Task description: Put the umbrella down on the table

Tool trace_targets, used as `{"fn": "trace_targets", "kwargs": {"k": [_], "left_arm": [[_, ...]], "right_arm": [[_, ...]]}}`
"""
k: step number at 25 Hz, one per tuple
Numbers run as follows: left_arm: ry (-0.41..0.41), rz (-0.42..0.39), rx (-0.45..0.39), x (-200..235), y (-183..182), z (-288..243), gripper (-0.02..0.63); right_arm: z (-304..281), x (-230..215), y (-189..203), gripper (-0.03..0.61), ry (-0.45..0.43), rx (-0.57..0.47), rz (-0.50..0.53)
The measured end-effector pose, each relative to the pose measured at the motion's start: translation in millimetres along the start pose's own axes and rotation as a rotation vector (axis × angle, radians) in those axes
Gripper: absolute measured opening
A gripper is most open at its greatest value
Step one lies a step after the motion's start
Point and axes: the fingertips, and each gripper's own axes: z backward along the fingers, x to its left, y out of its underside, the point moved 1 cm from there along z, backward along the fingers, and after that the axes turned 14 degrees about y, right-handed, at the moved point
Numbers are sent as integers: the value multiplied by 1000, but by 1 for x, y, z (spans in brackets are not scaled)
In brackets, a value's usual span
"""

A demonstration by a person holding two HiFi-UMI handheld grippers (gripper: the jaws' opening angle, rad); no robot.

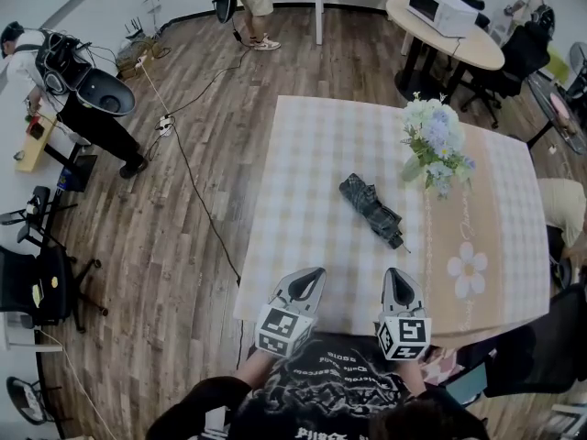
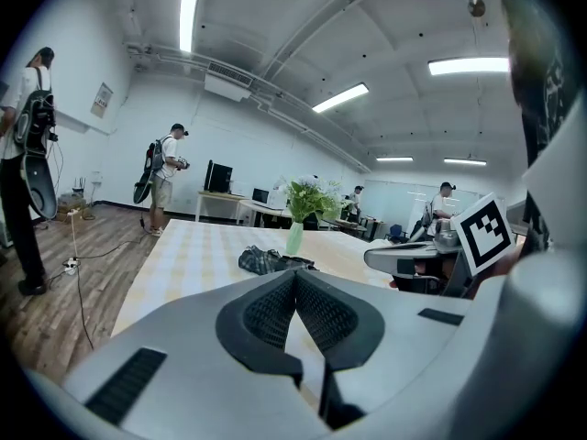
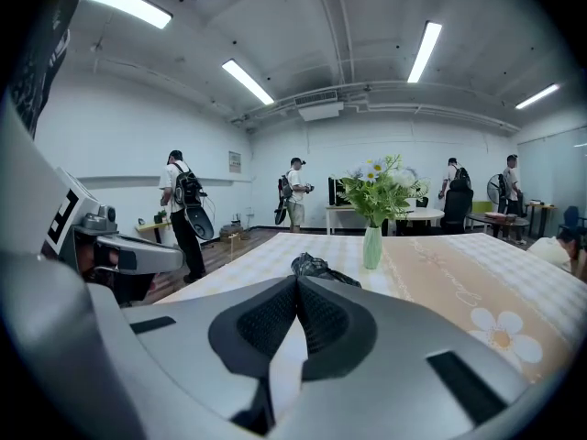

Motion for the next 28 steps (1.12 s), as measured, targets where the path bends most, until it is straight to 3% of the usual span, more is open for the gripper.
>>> {"fn": "trace_targets", "kwargs": {"k": [28], "left_arm": [[-80,42,24,29,3,-13,20]], "right_arm": [[-34,-6,-5,8,-42,15,49]]}}
